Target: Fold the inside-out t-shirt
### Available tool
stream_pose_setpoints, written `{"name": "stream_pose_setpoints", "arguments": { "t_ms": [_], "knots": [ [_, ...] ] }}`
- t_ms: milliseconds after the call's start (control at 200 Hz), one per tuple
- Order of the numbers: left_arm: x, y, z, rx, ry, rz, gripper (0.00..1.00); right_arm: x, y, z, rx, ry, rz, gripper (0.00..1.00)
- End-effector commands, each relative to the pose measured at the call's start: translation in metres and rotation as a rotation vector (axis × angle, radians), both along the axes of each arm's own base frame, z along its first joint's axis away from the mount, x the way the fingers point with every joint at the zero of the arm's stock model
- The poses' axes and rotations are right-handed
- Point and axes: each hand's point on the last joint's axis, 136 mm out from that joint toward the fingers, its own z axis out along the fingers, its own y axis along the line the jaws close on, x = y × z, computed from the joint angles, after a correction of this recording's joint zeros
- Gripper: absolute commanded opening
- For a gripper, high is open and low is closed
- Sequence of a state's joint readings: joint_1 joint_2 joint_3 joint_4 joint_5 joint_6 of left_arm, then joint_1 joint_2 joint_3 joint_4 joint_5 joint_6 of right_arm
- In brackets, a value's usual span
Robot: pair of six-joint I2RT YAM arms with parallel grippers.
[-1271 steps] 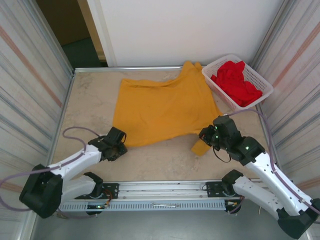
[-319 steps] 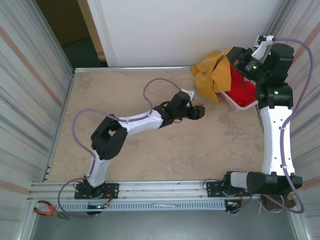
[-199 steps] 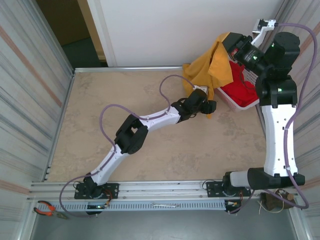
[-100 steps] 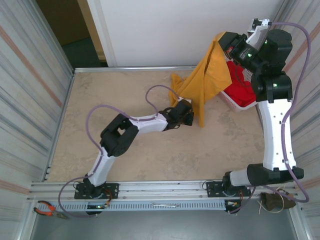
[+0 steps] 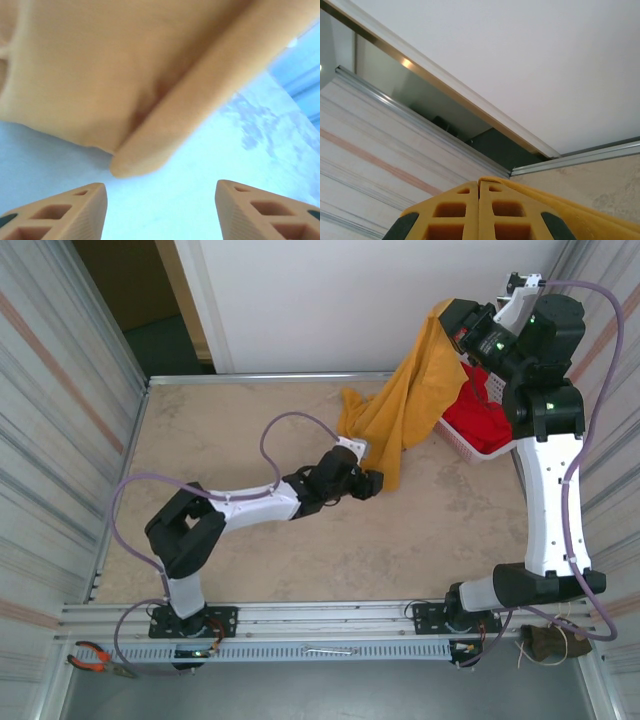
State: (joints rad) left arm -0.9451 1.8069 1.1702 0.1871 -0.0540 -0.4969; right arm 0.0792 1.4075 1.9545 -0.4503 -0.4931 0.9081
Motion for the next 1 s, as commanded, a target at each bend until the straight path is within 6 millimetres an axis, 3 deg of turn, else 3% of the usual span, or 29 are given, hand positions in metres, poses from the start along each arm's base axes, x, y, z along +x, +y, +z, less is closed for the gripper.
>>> {"name": "stream_pose_setpoints", "arguments": {
  "t_ms": [0,281,596,751,997],
  "knots": [
    [0.003,0.006,0.009,0.019,-0.075,-0.002,0.62,-0.014,0.002,0.026,0.002,-0.086,0.003,0.00],
    [0.010,-0.013,0.004,0.058,-0.092,-0.132,0.64,-0.017,0.003,0.029,0.006,-0.089,0.007,0.00],
    [-0.015,-0.043,0.008,-0.035,-0.091,-0.232,0.67,-0.020,0.005,0.031,0.004,-0.094,0.011,0.00],
    [-0.006,-0.047,-0.006,-0.012,-0.069,-0.196,0.67,-0.021,0.004,0.032,0.005,-0.097,0.009,0.00],
    [0.012,-0.049,-0.012,0.014,-0.071,-0.141,0.67,-0.025,0.005,0.040,0.012,-0.110,0.017,0.00]
  ]
}}
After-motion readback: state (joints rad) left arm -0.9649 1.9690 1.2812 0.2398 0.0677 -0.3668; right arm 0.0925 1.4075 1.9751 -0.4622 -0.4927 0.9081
